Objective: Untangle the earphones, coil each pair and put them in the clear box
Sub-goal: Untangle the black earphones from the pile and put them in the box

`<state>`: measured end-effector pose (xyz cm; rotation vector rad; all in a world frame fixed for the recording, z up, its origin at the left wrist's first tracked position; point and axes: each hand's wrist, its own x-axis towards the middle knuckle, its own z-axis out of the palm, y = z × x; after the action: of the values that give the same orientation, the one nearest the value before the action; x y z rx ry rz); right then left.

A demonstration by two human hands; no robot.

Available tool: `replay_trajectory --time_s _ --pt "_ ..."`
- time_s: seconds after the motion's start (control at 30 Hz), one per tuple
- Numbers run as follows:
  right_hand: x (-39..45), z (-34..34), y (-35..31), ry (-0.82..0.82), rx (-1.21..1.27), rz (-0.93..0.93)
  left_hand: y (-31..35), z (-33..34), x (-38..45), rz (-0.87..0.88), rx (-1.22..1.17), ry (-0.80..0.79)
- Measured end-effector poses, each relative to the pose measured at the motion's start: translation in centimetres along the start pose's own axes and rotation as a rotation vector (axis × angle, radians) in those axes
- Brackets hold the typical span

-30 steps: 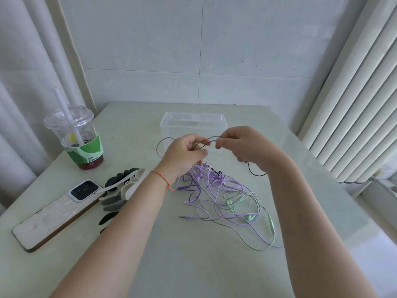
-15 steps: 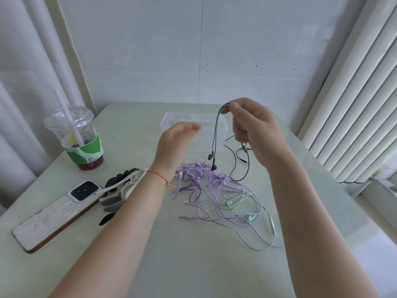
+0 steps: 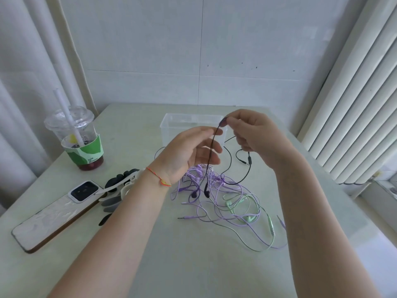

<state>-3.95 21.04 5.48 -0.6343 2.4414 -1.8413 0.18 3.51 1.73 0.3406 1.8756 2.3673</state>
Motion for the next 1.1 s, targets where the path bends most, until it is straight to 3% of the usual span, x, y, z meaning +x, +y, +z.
replay_trajectory --time_s 0.1,0.23,0.33,0.47,0.53,0.67,0.73,0.87,1.0,1.1 --pt "-0.2 0.0 0.1 -0.12 -0.078 0.009 0.2 0.0 0.1 -0.089 -0.034 -0.013" --pt "0.0 -0.1 0.4 -0.082 -0.058 0.015 -0.4 -0.6 0.4 -0.09 0.032 0.039" --pt "0.4 -0.4 0.7 0.093 -0.014 0.02 -0.5 -1.2 0.5 -0.106 0.043 0.061" --pt "1.0 -0.8 1.5 0.473 -0.06 0.049 -0.7 -2.1 0.4 -0.18 0.163 0.02" --pt "1.2 -1.0 2.3 0.556 -0.102 0.098 -0.8 -2.4 0.4 -0.213 0.214 -0.005" --pt "1.5 -1.3 3.4 0.354 -0.394 0.222 -1.0 -2.5 0.4 -0.221 0.196 -0.001" --pt "1.4 -0.9 3.1 0.285 -0.499 0.156 -1.1 -2.4 0.5 -0.216 0.184 0.005" --pt "0.6 1.5 1.1 0.07 -0.356 -0.092 -1.4 -2.1 0.6 -0.209 0.161 -0.027" --pt "0.0 3.3 0.5 -0.226 -0.397 -0.009 -1.4 -1.7 0.6 -0.17 0.075 -0.034" --pt "-0.1 3.0 0.5 -0.221 -0.539 -0.004 -1.3 -1.8 0.6 -0.159 0.095 -0.02"
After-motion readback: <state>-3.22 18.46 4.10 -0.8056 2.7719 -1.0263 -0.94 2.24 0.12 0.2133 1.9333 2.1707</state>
